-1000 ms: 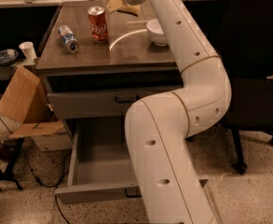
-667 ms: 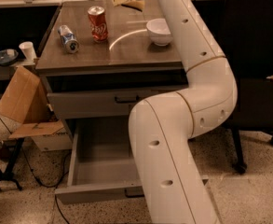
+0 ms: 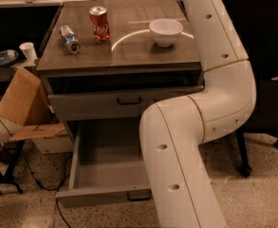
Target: Place sponge into middle drawer
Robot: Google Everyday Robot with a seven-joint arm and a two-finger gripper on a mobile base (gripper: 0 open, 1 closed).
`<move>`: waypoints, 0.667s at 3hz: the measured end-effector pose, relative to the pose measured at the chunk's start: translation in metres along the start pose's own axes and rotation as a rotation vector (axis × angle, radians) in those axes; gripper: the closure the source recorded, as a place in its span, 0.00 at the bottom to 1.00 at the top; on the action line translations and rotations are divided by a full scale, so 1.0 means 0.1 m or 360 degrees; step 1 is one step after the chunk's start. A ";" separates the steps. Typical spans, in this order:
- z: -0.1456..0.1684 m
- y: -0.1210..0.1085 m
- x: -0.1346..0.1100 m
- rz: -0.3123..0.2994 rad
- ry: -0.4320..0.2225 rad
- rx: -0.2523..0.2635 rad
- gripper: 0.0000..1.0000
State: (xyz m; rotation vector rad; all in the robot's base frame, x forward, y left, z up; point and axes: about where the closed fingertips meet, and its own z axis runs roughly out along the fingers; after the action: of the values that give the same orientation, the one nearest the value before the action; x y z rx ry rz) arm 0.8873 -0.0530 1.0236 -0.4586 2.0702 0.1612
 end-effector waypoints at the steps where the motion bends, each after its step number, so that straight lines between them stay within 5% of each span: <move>1: -0.27 0.05 -0.04 -0.0019 0.0003 0.0003 1.00; 2: -0.44 0.25 -0.24 -0.0109 -0.0033 -0.0056 1.00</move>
Offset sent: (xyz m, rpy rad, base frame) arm -0.0199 0.0290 0.0582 -0.0827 0.0127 0.1462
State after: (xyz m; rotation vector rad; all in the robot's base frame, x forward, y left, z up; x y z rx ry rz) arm 0.8534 -0.0372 1.0652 -0.5468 2.0309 0.1615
